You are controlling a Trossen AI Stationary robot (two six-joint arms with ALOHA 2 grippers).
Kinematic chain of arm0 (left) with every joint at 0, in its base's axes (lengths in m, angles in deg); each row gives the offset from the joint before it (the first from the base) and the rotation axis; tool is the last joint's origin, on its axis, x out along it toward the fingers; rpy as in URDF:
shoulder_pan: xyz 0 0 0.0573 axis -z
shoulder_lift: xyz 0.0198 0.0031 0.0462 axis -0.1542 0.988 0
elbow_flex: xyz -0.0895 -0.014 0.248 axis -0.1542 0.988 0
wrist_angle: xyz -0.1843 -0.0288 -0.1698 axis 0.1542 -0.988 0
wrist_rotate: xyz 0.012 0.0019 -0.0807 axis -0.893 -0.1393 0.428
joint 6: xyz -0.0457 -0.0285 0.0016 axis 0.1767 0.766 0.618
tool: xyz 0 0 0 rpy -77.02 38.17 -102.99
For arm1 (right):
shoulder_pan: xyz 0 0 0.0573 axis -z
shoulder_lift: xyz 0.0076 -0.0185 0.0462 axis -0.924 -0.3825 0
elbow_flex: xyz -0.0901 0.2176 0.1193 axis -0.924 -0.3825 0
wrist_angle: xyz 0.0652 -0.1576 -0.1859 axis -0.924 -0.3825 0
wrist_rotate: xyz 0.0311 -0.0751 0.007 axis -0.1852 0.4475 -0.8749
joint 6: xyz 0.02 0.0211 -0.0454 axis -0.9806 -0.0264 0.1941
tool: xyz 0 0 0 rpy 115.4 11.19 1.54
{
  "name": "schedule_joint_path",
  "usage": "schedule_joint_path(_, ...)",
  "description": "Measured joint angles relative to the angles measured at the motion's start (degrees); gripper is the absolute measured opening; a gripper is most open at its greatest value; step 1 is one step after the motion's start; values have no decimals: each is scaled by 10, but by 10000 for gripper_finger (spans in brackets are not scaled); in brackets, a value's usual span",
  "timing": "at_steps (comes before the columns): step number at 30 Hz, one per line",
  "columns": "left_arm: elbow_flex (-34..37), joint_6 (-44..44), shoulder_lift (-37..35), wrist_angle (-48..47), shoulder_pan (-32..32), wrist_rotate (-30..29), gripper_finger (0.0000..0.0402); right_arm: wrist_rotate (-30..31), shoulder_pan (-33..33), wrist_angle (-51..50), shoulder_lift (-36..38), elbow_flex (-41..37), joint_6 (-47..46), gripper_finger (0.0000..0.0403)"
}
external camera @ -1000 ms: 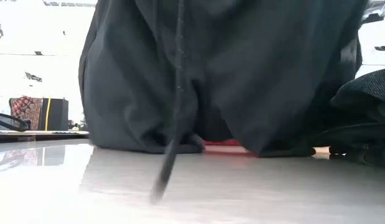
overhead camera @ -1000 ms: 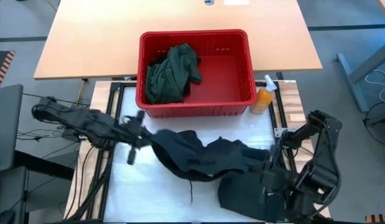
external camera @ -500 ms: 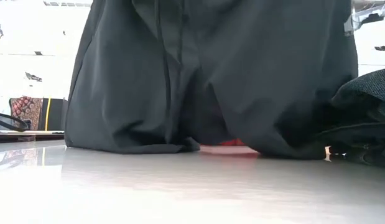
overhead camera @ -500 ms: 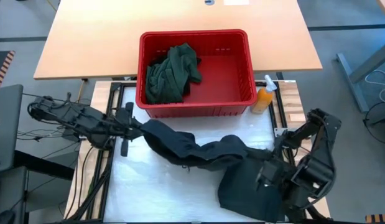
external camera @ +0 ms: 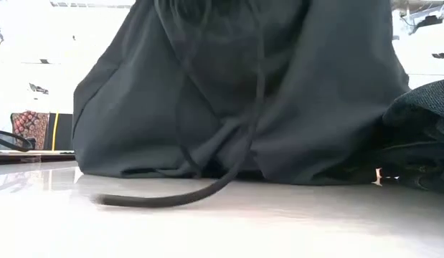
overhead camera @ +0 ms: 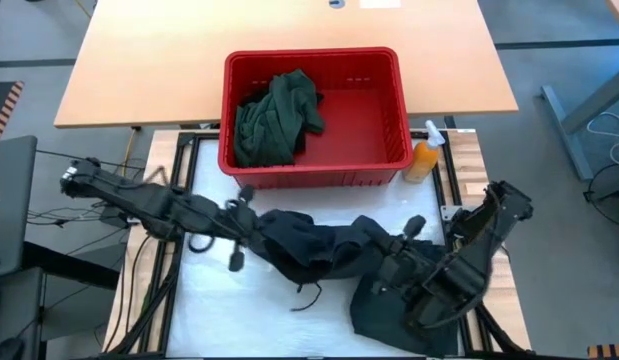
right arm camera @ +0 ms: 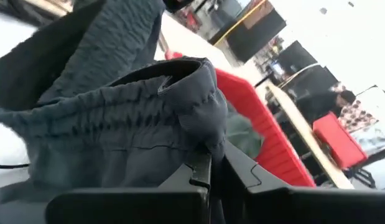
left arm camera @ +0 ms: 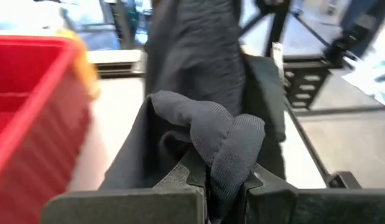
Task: Fold laundry
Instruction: Fold the gray shorts
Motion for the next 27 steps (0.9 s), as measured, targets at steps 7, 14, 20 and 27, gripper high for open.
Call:
schedule_joint_path(7, 0, -2, 50, 8, -4, 57, 5, -415, 65, 103, -1, -1, 132, 31)
schedule_joint_path(14, 0, 50, 39, -38, 11, 69, 5, -527, 103, 312, 27, -61, 344, 31)
schedule_joint_path(20, 0, 92, 36, -84, 61, 34, 5, -594, 184, 481, 79, -185, 352, 29)
schedule_joint_path(27, 0, 177, 35, -145, 129, -39, 5, -621, 209, 675, 104, -292, 387, 31)
